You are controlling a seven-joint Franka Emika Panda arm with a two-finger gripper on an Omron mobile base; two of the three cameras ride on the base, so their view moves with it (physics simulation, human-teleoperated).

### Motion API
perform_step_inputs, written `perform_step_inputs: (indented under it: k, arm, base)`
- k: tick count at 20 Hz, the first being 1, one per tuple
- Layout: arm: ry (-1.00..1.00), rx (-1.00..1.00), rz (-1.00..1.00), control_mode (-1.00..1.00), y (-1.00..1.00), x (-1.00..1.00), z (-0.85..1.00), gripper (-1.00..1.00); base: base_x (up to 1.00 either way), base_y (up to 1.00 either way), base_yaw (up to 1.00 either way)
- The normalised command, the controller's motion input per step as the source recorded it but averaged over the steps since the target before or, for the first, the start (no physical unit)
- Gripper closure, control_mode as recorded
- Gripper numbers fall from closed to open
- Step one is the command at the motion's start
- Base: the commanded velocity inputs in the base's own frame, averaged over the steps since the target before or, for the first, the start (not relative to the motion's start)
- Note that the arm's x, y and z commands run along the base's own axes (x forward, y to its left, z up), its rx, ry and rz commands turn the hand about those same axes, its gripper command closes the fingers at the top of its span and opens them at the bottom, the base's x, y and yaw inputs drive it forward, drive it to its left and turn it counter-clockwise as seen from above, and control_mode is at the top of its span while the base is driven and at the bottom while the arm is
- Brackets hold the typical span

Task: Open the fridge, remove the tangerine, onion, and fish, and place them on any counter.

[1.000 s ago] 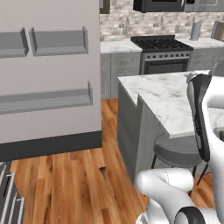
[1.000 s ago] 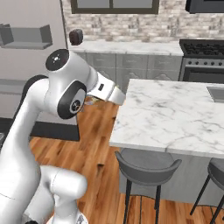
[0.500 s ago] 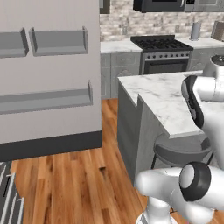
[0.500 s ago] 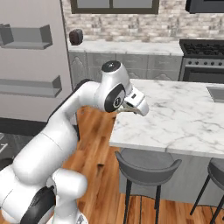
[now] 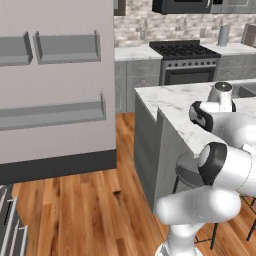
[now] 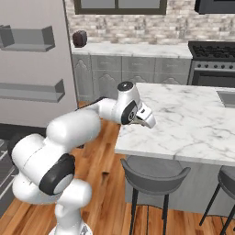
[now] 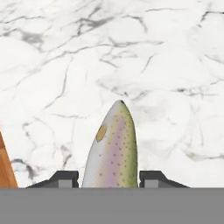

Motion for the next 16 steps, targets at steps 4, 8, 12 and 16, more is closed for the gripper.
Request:
perform_step_inputs:
  k: [4, 8, 12, 16]
  arm:
    - [0.0, 0.01, 0.0, -1.0, -0.02, 0.64, -0.59, 1.0]
    - [0.0, 0.0, -0.05, -1.0, -0.14, 0.14, -0.53, 1.0]
    - [0.0, 0.0, -0.06, -1.0, -0.12, 0.38, -0.44, 1.0]
    - [0.03, 0.01, -0.06, -1.0, -0.03, 0.43, -0.44, 1.0]
  base:
    - [0.0, 0.0, 0.0]
    - [0.0, 0.0, 0.0]
    - [0.0, 0.0, 0.0]
    - [0.0, 0.0, 0.0]
